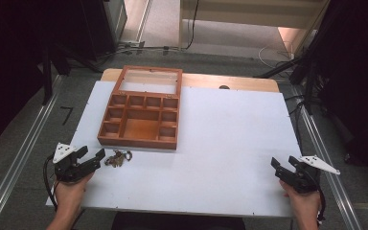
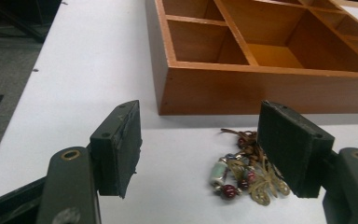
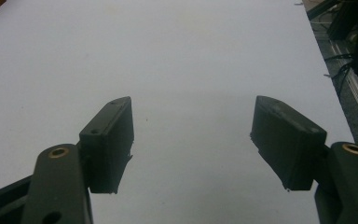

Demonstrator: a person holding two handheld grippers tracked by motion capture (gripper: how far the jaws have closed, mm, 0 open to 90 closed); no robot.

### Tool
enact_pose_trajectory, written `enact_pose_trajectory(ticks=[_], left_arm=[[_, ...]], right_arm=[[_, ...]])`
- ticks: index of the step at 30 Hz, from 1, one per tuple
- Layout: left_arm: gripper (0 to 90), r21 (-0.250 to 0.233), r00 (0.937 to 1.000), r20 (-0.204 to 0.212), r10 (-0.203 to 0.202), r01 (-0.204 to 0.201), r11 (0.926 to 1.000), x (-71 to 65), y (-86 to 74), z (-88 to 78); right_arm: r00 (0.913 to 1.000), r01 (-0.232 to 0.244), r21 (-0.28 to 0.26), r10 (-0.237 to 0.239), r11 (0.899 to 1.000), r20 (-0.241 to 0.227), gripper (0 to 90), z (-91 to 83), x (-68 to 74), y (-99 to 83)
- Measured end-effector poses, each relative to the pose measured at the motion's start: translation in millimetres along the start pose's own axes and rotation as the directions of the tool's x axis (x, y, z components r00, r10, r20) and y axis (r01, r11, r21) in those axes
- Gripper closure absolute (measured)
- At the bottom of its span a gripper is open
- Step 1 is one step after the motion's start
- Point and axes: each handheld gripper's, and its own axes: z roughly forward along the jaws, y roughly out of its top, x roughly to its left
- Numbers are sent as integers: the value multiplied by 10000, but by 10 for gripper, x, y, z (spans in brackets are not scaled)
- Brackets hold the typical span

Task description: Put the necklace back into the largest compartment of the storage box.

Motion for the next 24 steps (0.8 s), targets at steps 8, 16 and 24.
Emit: enact_pose_trajectory(ticks=[8,16,24], left_arm=[[304,60,9997,168,149,-150,9999,-66,-8,13],[304,114,9991,333,243,-247,9996,-115,-12,29],[303,161,9984,470,310,-318,9994,-164,-15,48]], right_arm=[[10000,-10,-10,10,10000,-4,278,-2,1,1],[10000,4,-16,-4,10000,1,278,0,5,2],[10000,11,14,-11,10000,-8,278,2,10,3]])
